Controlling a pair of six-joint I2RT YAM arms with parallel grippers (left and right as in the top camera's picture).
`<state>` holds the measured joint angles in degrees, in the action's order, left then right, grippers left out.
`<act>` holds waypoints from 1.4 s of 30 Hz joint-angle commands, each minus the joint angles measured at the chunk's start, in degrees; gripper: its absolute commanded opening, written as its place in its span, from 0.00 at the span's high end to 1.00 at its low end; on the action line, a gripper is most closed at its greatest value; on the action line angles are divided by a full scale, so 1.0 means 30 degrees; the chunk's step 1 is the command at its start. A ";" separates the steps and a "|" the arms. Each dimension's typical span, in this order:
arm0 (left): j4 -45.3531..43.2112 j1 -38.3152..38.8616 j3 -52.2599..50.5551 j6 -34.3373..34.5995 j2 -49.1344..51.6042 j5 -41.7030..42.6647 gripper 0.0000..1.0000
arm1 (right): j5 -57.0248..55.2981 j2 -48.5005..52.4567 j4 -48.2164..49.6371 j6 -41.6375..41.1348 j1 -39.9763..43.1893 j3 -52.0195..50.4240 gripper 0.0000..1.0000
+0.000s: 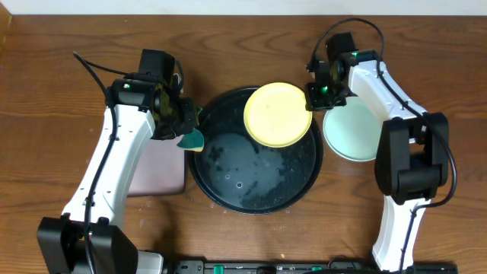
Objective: Clean dirty plates on tray and stack at the side
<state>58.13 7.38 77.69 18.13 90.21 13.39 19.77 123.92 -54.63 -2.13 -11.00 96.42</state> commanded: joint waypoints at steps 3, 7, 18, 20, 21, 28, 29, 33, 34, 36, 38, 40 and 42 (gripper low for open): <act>-0.0036 -0.0022 0.0000 -0.0175 -0.0240 -0.0058 0.93 | 0.1384 -0.1515 -0.1399 -0.0350 -0.0882 0.0321 0.99; -0.0321 -0.0022 0.0000 -0.0168 -0.0204 -0.0058 0.92 | 0.1355 -0.1239 -0.2178 -0.1042 -0.1413 0.0255 0.99; -0.0765 0.0357 0.0000 0.1166 -0.0102 -0.0619 0.93 | -0.1428 -0.0940 0.1370 -0.5697 -0.3883 -0.2718 0.99; -0.0918 0.0546 -0.0007 0.1705 -0.0102 -0.1078 0.92 | -0.1428 -0.0940 0.2200 -0.6375 -0.4226 -0.3351 0.99; -0.0998 0.0678 -0.0007 0.1916 -0.0095 -0.1268 0.93 | -0.1421 -0.0940 0.2586 -0.6637 -0.4393 -0.3606 0.99; -0.2747 0.2288 -0.0379 0.2069 0.0328 -0.1341 0.93 | -0.1399 -0.0940 0.4058 -0.6856 -0.5224 -0.4561 0.99; -0.2965 0.2565 -0.0386 0.2069 0.0576 -0.1341 0.93 | -0.1479 -0.0940 0.4204 -0.6856 -0.5275 -0.4670 0.99; -0.4029 0.3614 -0.0386 0.2062 0.2215 -0.1326 0.92 | -0.1515 -0.0940 0.4991 -0.6863 -0.5326 -0.5304 0.99; -0.4240 0.3796 -0.0386 0.2055 0.2688 -0.1333 0.93 | -0.1523 -0.0940 0.5085 -0.6856 -0.5311 -0.5435 0.99; -0.4532 0.4029 -0.0379 0.2047 0.3621 -0.1333 0.93 | -0.1530 -0.0940 0.5078 -0.6856 -0.5217 -0.5610 0.99; -0.4758 0.4160 -0.0386 0.2055 0.4532 -0.1333 0.93 | -0.1588 -0.0940 0.5078 -0.6841 -0.5180 -0.5741 0.99; -0.5005 0.4255 -0.0386 0.2055 0.5406 -0.1319 0.93 | -0.1632 -0.0940 0.5078 -0.6834 -0.5187 -0.5807 0.99; -0.5238 0.4408 -0.0379 0.2062 0.6251 -0.1319 0.93 | -0.1647 -0.0940 0.5144 -0.6841 -0.5187 -0.5821 0.99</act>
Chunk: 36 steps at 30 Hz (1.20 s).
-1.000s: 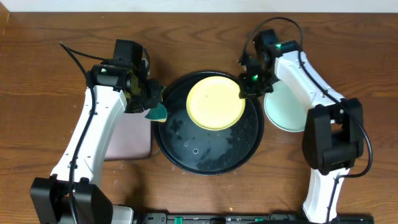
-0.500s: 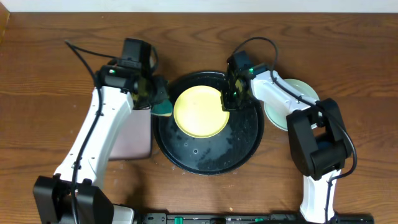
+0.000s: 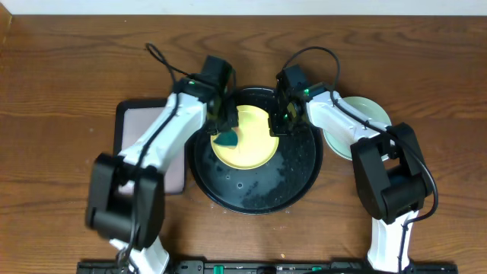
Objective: Clean dirty plates on tray and stack at the side
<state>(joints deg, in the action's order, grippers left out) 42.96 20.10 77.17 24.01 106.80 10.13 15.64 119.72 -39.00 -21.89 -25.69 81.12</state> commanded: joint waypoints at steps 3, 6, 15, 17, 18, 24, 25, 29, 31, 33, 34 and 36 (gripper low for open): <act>-0.0488 0.0525 -0.0204 0.0109 0.1778 -0.0168 0.92 | -0.0270 0.0459 0.0015 -0.0248 -0.0291 -0.0721 0.99; -0.0845 0.1100 -0.0204 0.0124 0.2739 -0.0168 0.93 | -0.0277 0.0459 0.0015 -0.0248 -0.0291 -0.0721 0.99; -0.2470 0.2550 -0.0204 -0.0503 0.3461 0.3781 0.93 | -0.0277 0.0459 0.0015 -0.0248 -0.0291 -0.0721 0.99; -0.2973 0.2521 -0.0204 -0.0568 0.3461 0.4728 0.93 | -0.0270 0.0459 0.0015 -0.0175 -0.0291 -0.0721 0.99; -0.3191 0.2463 -0.0204 -0.0568 0.3461 0.4925 0.93 | -0.0277 0.0459 0.0007 -0.0175 -0.0291 -0.0721 0.99; -0.4058 0.1858 -0.0204 -0.0539 0.3461 0.4605 0.93 | -0.0270 0.0459 0.0007 -0.0124 -0.0291 -0.0721 0.99; -0.4131 0.1668 -0.0189 -0.0342 0.3461 0.3912 0.92 | -0.0270 0.0459 0.0007 -0.0124 -0.0291 -0.0721 0.99; -0.3723 0.0933 -0.0138 0.1792 0.3439 -0.0634 0.93 | -0.0270 0.0459 0.0007 -0.0124 -0.0291 -0.0721 0.99; -0.3271 0.0685 -0.0095 0.2922 0.3439 -0.2907 0.93 | -0.0270 0.0459 0.0007 -0.0124 -0.0291 -0.0721 0.99; -0.2747 0.0561 -0.0087 0.3264 0.3439 -0.4524 0.93 | -0.0277 0.0459 0.0007 -0.0124 -0.0284 -0.0721 0.99; -0.2404 0.0554 -0.0087 0.3264 0.3439 -0.5042 0.93 | -0.0277 0.0459 0.0007 -0.0117 -0.0284 -0.0721 0.99; -0.1581 0.0583 -0.0087 0.3264 0.3439 -0.5829 0.93 | -0.0277 0.0459 0.0007 -0.0117 -0.0291 -0.0721 0.99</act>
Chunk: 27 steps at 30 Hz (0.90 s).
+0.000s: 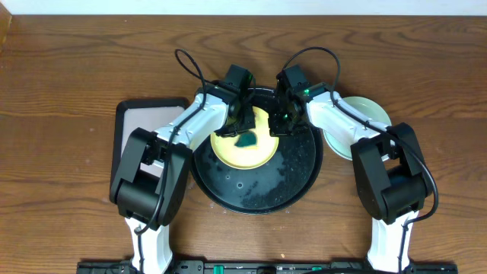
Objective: Clean dirty plates on tray and stack at the side
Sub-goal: 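Scrub the yellow plate with the sponge in the left gripper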
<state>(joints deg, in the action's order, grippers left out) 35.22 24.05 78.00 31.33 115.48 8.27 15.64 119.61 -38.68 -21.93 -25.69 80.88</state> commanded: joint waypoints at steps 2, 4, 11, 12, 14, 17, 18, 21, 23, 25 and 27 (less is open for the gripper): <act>0.1887 -0.0699 -0.0364 0.0809 0.0546 -0.5493 0.93 | -0.0277 0.0495 -0.0102 -0.0102 -0.0291 -0.0641 0.99; 0.2761 -0.0692 -0.0364 0.0750 0.0546 -0.5180 0.93 | -0.0277 0.0495 -0.0095 -0.0109 -0.0291 -0.0641 0.99; 0.3723 -0.0692 -0.0364 -0.6834 0.0546 0.5217 0.93 | -0.0277 0.0495 -0.0095 -0.0102 -0.0291 -0.0641 0.99; 0.3679 -0.0692 -0.0364 -0.8262 0.0546 0.7133 0.93 | -0.0270 0.0495 -0.0102 -0.0102 -0.0291 -0.0641 0.99; 0.3570 -0.0692 -0.0364 -0.9471 0.0546 0.8961 0.93 | -0.0270 0.0495 -0.0109 -0.0102 -0.0291 -0.0641 0.99; 0.3096 -0.0692 -0.0364 -0.9581 0.0546 0.9092 0.93 | -0.0270 0.0495 -0.0109 -0.0102 -0.0291 -0.0641 0.99; 0.2841 -0.0692 -0.0364 -0.9581 0.0546 0.9085 0.92 | -0.0270 0.0495 -0.0102 -0.0102 -0.0291 -0.0641 0.99; 0.1902 -0.0714 -0.0372 -0.9573 0.0546 0.8816 0.93 | -0.0270 0.0495 -0.0109 -0.0095 -0.0291 -0.0641 0.99; 0.1166 -0.0707 -0.0372 -0.9275 0.0546 0.7519 0.93 | -0.0270 0.0495 -0.0102 -0.0095 -0.0291 -0.0641 0.99; 0.0634 -0.0707 -0.0372 -0.8233 0.0546 0.5275 0.93 | -0.0270 0.0495 -0.0095 -0.0102 -0.0291 -0.0641 0.99; 0.0430 -0.0707 -0.0350 -0.6382 0.0546 0.1530 0.93 | -0.0270 0.0495 -0.0095 -0.0102 -0.0291 -0.0641 0.99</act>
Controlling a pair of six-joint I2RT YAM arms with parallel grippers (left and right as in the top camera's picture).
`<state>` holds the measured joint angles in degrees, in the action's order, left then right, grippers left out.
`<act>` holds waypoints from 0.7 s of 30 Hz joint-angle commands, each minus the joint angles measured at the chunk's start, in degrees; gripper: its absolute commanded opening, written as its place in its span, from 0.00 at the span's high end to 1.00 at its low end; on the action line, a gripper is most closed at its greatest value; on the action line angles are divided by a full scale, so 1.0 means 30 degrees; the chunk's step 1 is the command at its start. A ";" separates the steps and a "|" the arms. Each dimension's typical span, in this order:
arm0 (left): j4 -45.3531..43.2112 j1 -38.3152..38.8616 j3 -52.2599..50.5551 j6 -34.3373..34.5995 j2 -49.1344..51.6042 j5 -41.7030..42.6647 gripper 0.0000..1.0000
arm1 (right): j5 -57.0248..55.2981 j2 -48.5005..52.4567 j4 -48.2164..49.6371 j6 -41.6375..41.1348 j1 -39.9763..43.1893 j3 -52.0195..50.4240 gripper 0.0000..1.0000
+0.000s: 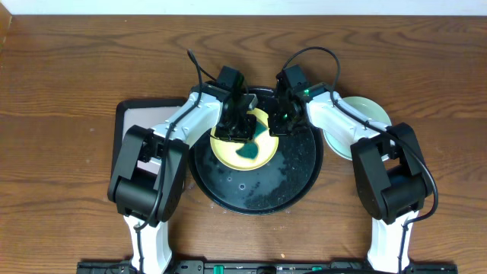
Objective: Clean dirty plates on tray and stack at the side
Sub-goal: 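Scrub the yellow plate with the sponge in the left gripper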
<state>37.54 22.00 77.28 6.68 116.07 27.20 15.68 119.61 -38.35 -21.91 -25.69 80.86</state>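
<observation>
A yellow plate (pixel 232 156) lies in the round black tray (pixel 255 190), toward its upper left. My left gripper (pixel 245 144) is over the plate, shut on a teal sponge (pixel 249 150) that presses on the plate's face. My right gripper (pixel 275 125) is shut on the plate's right rim, holding it in place. A pale green plate (pixel 361 129) rests on the table right of the tray, partly under my right arm.
A pink-grey mat (pixel 144 137) lies left of the tray, partly covered by my left arm. Water drops speckle the tray floor. Both arms cross over the tray's upper half.
My left gripper has shifted the sponge a little down and to the right across the yellow plate. My right gripper and the plate stayed where they were.
First my right gripper held the yellow plate at the tray's upper right, with the sponge in my left gripper at the tray's left edge. The plate then lay at the tray's upper left, sponge on its left part. Since then the sponge has moved rightward across it.
</observation>
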 commanded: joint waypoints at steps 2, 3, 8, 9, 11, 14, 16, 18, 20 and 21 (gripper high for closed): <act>-0.0146 -0.0029 0.0000 0.3381 0.0350 -0.8080 0.93 | -0.0284 0.0495 -0.0204 -0.0109 -0.0291 -0.0634 0.99; 0.0095 -0.0029 0.0109 0.4000 0.0350 -0.9479 0.93 | -0.0284 0.0495 -0.0211 -0.0109 -0.0291 -0.0634 0.99; 0.2703 -0.0022 0.0889 0.7446 0.0342 -1.3741 0.93 | -0.0291 0.0495 -0.0204 -0.0109 -0.0291 -0.0634 0.99; 0.3075 -0.0022 0.0911 0.7715 0.0342 -1.3733 0.93 | -0.0284 0.0495 -0.0204 -0.0109 -0.0291 -0.0634 0.99; 0.3934 0.0036 0.0911 0.8102 0.0342 -1.3406 0.93 | -0.0284 0.0495 -0.0204 -0.0109 -0.0291 -0.0634 0.99; 0.5115 0.0262 0.0911 0.7694 0.0342 -1.1358 0.93 | -0.0284 0.0495 -0.0211 -0.0109 -0.0291 -0.0634 0.99; 0.5333 0.0423 0.0903 0.6339 0.0342 -0.9267 0.93 | -0.0284 0.0495 -0.0204 -0.0109 -0.0291 -0.0634 0.99; 0.5217 0.0597 0.0911 0.4590 0.0342 -0.6630 0.93 | -0.0284 0.0495 -0.0204 -0.0109 -0.0291 -0.0634 0.99; 0.4881 0.0736 0.0911 0.2514 0.0342 -0.3657 0.92 | -0.0284 0.0495 -0.0204 -0.0109 -0.0291 -0.0634 0.99; 0.4721 0.0787 0.0911 0.1683 0.0342 -0.2528 0.93 | -0.0284 0.0495 -0.0204 -0.0109 -0.0291 -0.0634 0.99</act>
<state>51.24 23.64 80.68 21.58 115.57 5.34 16.60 119.61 -38.02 -21.91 -26.00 80.66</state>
